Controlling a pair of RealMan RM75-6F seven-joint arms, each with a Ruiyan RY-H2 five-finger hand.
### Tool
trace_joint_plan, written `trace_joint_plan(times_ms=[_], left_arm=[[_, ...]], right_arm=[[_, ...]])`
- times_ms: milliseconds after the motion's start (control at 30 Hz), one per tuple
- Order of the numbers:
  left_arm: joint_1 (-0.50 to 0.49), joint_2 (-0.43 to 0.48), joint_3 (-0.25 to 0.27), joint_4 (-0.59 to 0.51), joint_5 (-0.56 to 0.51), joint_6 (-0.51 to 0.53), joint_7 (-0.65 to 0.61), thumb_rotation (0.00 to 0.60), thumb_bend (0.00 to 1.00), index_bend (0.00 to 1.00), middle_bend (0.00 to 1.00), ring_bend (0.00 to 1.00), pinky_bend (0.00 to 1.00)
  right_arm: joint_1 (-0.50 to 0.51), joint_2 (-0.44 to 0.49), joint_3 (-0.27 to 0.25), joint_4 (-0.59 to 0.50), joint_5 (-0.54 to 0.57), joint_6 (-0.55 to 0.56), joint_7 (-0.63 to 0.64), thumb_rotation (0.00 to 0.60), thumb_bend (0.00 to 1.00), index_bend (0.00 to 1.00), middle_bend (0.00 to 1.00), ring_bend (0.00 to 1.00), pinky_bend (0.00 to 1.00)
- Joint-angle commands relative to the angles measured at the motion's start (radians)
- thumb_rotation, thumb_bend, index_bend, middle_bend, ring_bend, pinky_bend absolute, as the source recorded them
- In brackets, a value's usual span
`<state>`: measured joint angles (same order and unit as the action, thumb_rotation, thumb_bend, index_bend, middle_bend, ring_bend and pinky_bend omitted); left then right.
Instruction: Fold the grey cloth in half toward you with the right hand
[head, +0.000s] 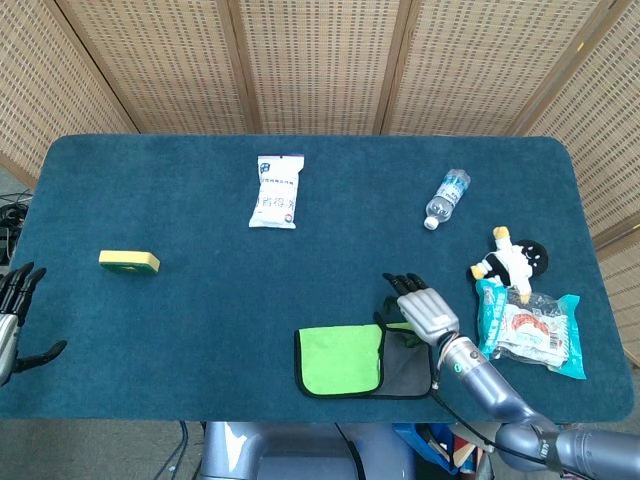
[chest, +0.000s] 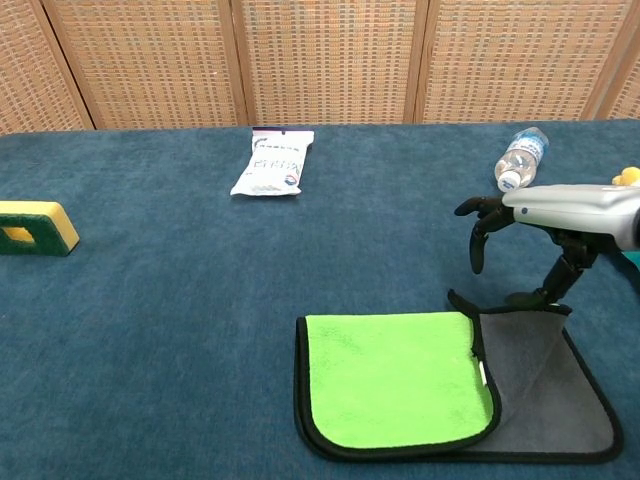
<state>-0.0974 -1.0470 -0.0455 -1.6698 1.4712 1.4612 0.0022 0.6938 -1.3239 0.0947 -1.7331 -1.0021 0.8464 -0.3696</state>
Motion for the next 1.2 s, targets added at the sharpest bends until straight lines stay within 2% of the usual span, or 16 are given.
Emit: trace_joint_plan(times_ms=[33, 300, 533, 1033, 1200], left_arm=[[0.000, 0.001, -0.001, 0.001, -0.002, -0.001, -0.002, 0.600, 0.19, 0.00, 0.00, 0.00, 0.00], [-0.002, 0.001, -0.003, 0.001, -0.009, -0.005, 0.001, 0.600, 0.20, 0.00, 0.00, 0.00, 0.00], [-0.002, -0.001, -0.002, 0.000, -0.009, -0.006, 0.006, 0.600, 0.20, 0.00, 0.00, 0.00, 0.00], [-0.003, -0.003, -0.004, 0.001, -0.013, -0.008, 0.009, 0.600, 0.20, 0.00, 0.00, 0.00, 0.00], [-0.003, -0.002, -0.004, 0.001, -0.013, -0.008, 0.008, 0.600, 0.20, 0.00, 0.00, 0.00, 0.00]], right_arm=[[0.053, -0.023, 0.008, 0.015, 0.113, -0.019, -0.087, 0.600, 0.38, 0.40, 0.00, 0.00, 0.00], [0.112, -0.017, -0.011, -0.009, 0.265, -0.042, -0.148, 0.600, 0.40, 0.41, 0.00, 0.00, 0.00], [0.152, 0.000, -0.033, -0.027, 0.327, -0.071, -0.157, 0.600, 0.42, 0.41, 0.00, 0.00, 0.00], [0.195, -0.029, -0.090, 0.001, 0.361, -0.054, -0.179, 0.600, 0.42, 0.42, 0.00, 0.00, 0.00], [0.206, -0.034, -0.099, 0.006, 0.377, -0.046, -0.186, 0.600, 0.42, 0.48, 0.00, 0.00, 0.00]])
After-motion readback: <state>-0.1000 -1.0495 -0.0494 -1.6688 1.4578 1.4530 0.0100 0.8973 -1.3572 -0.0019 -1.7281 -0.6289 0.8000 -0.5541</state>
